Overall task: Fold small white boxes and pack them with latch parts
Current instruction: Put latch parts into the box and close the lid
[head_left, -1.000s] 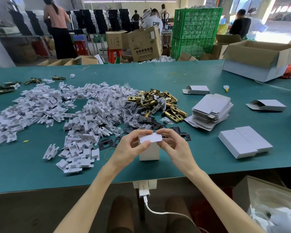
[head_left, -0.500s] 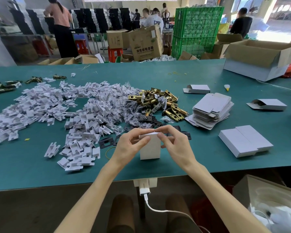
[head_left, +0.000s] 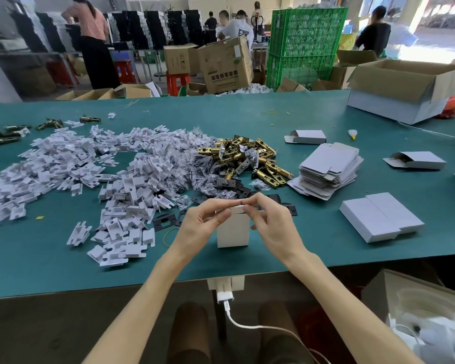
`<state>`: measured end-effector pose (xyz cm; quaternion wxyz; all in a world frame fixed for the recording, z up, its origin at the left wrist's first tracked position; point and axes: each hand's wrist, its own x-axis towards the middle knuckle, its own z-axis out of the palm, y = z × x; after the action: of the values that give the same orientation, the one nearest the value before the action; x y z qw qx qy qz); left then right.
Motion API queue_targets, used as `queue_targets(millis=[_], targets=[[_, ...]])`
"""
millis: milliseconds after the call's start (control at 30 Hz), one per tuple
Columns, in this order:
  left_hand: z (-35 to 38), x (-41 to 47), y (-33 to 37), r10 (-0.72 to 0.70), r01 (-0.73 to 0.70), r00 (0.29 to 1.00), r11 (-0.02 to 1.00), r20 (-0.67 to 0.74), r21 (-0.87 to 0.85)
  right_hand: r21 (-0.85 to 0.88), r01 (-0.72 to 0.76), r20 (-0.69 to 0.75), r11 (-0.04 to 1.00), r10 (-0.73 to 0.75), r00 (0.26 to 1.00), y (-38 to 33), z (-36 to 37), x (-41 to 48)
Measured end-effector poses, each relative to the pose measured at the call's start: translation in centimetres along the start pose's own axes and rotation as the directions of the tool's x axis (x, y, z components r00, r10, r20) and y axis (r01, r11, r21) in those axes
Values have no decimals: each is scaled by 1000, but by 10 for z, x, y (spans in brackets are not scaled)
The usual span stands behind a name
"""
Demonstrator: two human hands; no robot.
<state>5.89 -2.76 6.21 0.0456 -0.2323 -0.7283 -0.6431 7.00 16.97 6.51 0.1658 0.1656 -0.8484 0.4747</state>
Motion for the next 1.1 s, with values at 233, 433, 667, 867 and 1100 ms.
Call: queue_targets(millis=[233, 433, 667, 867, 1100], targets=[[1, -1, -4, 1, -2, 1000, 1000, -10, -30, -109, 97, -21, 989, -100, 995, -4, -1, -7], [4, -6, -6, -11, 9, 999, 998, -45, -57, -158, 180, -18, 971, -185, 983, -5, 1, -12], [10, -10, -10, -39, 30, 994, 996, -103, -88, -163, 214, -15, 963, -219, 976, 3, 10, -28], [15, -11, -12, -26, 18, 992, 997, -120, -73, -145, 190, -30, 971, -196, 980, 6, 10, -27], [22, -13, -14, -33, 24, 987, 998, -160, -55, -44, 142, -62, 989, -145, 988, 10, 14, -27]])
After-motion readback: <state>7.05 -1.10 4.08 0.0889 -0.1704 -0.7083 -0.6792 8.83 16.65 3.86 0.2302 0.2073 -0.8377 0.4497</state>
